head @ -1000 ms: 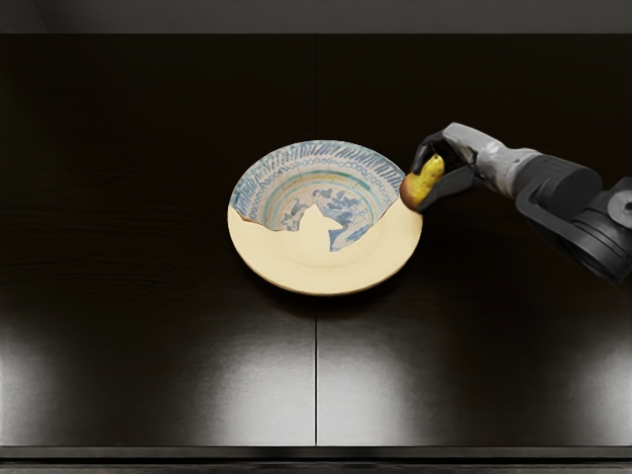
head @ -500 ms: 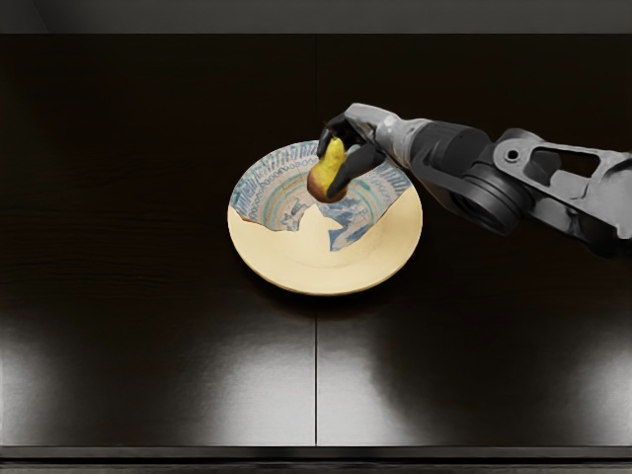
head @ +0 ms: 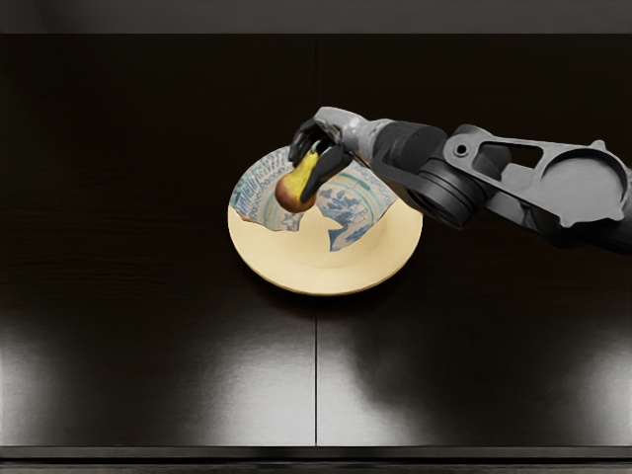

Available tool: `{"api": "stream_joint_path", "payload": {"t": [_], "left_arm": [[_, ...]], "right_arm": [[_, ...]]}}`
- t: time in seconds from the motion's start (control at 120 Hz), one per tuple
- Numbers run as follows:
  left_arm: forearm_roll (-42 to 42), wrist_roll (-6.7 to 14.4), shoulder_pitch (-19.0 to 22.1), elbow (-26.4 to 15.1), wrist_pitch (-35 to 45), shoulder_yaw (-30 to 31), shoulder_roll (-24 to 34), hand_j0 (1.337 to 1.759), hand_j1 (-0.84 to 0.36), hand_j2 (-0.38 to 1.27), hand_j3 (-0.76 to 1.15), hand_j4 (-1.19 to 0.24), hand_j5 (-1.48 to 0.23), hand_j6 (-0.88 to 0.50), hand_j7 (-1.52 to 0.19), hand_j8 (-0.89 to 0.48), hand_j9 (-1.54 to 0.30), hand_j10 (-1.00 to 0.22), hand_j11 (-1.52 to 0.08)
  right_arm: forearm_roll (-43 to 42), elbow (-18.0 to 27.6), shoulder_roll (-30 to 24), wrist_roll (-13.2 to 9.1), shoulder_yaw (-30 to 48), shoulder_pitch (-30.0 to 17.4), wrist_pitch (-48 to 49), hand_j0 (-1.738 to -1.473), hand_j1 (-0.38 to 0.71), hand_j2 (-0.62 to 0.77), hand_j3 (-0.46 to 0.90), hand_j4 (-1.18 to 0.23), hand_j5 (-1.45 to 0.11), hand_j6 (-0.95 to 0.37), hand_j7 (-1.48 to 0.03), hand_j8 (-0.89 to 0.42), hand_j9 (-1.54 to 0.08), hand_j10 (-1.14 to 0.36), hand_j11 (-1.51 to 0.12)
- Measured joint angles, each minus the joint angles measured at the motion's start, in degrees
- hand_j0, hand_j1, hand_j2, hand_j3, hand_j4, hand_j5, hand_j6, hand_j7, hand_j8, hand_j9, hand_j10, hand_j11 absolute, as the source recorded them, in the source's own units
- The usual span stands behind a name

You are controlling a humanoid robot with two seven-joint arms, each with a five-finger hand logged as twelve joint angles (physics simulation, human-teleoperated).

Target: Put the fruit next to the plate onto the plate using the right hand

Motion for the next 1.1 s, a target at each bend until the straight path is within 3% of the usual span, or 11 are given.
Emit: {"api": "stream_joint_path", "payload": {"t": [0.217, 0.325, 0.425, 0.592, 0.7, 0.833, 1.0, 1.1], "left_arm": [[0.0, 0.0, -0.29, 0.0, -0.01, 0.0, 0.0, 1.658, 0.35, 0.0, 0.0, 0.0, 0.0, 0.0, 0.0, 0.0, 0.0, 0.0, 0.0], [0.0, 0.0, -0.29, 0.0, -0.01, 0.0, 0.0, 1.658, 0.35, 0.0, 0.0, 0.0, 0.0, 0.0, 0.0, 0.0, 0.0, 0.0, 0.0], [0.0, 0.0, -0.29, 0.0, -0.03, -0.01, 0.0, 1.658, 0.35, 0.0, 0.0, 0.0, 0.0, 0.0, 0.0, 0.0, 0.0, 0.0, 0.0], [0.0, 0.0, -0.21, 0.0, -0.03, 0.0, 0.0, 1.658, 0.35, 0.0, 0.0, 0.0, 0.0, 0.0, 0.0, 0.0, 0.0, 0.0, 0.0], [0.0, 0.0, -0.2, 0.0, -0.02, 0.0, 0.0, 1.658, 0.35, 0.0, 0.0, 0.0, 0.0, 0.0, 0.0, 0.0, 0.0, 0.0, 0.0], [0.0, 0.0, -0.14, 0.0, -0.02, -0.01, 0.0, 1.658, 0.35, 0.0, 0.0, 0.0, 0.0, 0.0, 0.0, 0.0, 0.0, 0.0, 0.0], [0.0, 0.0, -0.03, 0.0, -0.01, -0.01, 0.0, 1.658, 0.35, 0.0, 0.0, 0.0, 0.0, 0.0, 0.0, 0.0, 0.0, 0.0, 0.0], [0.01, 0.0, 0.08, -0.17, -0.02, -0.05, 0.0, 1.658, 0.35, 0.0, 0.0, 0.0, 0.0, 0.0, 0.0, 0.0, 0.0, 0.0, 0.0]], "right_arm": [[-0.23, -1.14, -0.56, 0.12, -0.58, -0.5, -0.04, -1.657, 0.37, 0.57, 0.0, -0.86, -1.16, -0.58, -1.13, -0.52, -1.14, -0.86, -1.14], [-0.52, -2.43, -0.27, 0.12, -0.71, -0.23, -0.11, -1.657, 0.11, 0.33, 0.0, -0.54, -0.73, -0.38, -0.72, -0.34, -0.72, -0.55, -0.72], [-0.55, -2.5, -0.25, 0.03, -0.65, -0.01, -0.16, -1.658, -0.05, 0.2, 0.0, -0.35, -0.46, -0.25, -0.45, -0.22, -0.46, -0.35, -0.46], [0.41, 0.23, -2.29, -0.01, -0.33, 0.43, -0.17, -1.658, -0.2, 0.09, 0.0, -0.17, -0.23, -0.13, -0.22, -0.12, -0.22, -0.17, -0.22], [4.87, 5.84, -7.3, 0.06, 0.2, 0.37, 0.71, -1.658, -0.25, 0.05, 0.0, -0.11, -0.15, -0.09, -0.15, -0.08, -0.15, -0.11, -0.15], [18.29, 11.73, -17.77, 0.06, 4.44, -0.36, 17.16, -1.658, -0.28, 0.02, 0.0, -0.07, -0.1, -0.06, -0.1, -0.06, -0.1, -0.07, -0.1], [34.44, 13.69, -27.16, -0.03, 6.73, -1.24, 37.73, -1.658, -0.3, 0.01, 0.0, -0.05, -0.07, -0.04, -0.06, -0.04, -0.07, -0.05, -0.06], [41.44, 13.94, -31.92, -0.08, 6.89, -1.86, 44.4, -1.658, -0.3, 0.0, 0.0, -0.04, -0.06, -0.04, -0.06, -0.04, -0.06, -0.04, -0.06]]}}
